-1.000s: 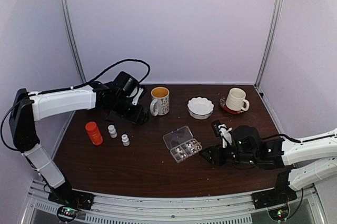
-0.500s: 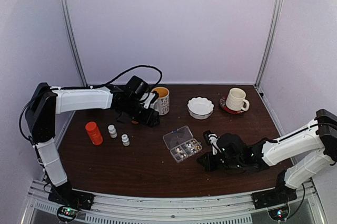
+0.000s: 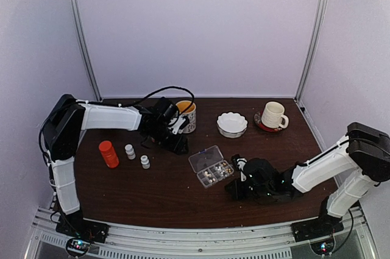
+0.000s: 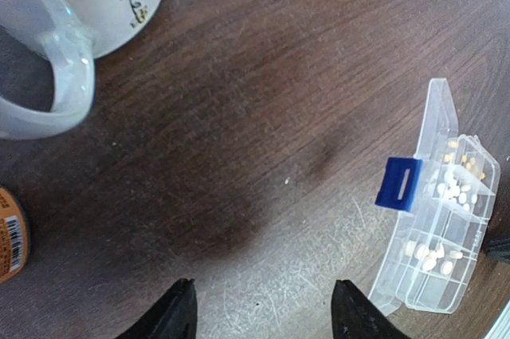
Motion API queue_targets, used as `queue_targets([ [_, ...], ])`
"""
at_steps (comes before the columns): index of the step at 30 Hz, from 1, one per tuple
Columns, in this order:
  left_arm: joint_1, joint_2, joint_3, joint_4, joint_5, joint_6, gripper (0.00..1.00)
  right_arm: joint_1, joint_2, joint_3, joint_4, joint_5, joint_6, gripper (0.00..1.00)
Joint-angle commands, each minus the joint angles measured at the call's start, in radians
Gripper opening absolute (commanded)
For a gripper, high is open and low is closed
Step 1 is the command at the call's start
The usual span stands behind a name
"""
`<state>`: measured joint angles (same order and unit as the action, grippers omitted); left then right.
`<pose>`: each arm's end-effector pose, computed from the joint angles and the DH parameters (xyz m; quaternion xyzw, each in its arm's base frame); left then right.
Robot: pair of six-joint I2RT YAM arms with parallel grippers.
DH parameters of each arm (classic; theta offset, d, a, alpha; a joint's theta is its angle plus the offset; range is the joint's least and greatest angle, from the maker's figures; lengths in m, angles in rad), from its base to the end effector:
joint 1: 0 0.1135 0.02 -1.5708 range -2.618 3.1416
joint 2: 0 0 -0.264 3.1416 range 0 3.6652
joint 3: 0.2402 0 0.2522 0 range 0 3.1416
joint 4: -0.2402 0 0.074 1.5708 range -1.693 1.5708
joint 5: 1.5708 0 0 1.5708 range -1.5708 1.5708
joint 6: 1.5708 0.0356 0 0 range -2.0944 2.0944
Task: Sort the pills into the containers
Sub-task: Close the lid of the pill container.
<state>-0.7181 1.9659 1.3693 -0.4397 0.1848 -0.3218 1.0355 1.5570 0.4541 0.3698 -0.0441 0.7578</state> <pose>0.3071 -0.2770 0.1754 0.2130 0.9368 -0.2079 0.1840 0.1322 0.2260 0.1126 -0.1353 0.9033 0.3302 0.2381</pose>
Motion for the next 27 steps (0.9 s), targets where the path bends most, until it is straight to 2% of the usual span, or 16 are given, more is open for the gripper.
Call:
queue_targets([
  [1,-0.004,0.029,0.030,0.051,0.043,0.013,0.58,-0.004,0.020,0.026,0.031,0.034,0.004,0.00],
  [2,-0.006,0.038,0.030,0.055,0.048,0.012,0.55,-0.004,0.025,0.030,0.032,0.035,0.005,0.00],
  [8,-0.007,0.091,0.047,0.082,0.141,0.013,0.13,-0.003,0.058,0.046,0.049,0.030,0.009,0.00],
  [11,-0.007,0.117,0.060,0.090,0.182,0.024,0.00,-0.005,0.071,0.043,0.060,0.039,0.005,0.00],
  [20,-0.007,0.172,0.099,0.100,0.307,0.050,0.00,-0.007,0.086,0.036,0.040,0.096,-0.007,0.00],
  [27,-0.007,0.118,0.049,0.156,0.369,0.058,0.00,-0.010,0.123,0.069,0.037,0.083,-0.021,0.00],
])
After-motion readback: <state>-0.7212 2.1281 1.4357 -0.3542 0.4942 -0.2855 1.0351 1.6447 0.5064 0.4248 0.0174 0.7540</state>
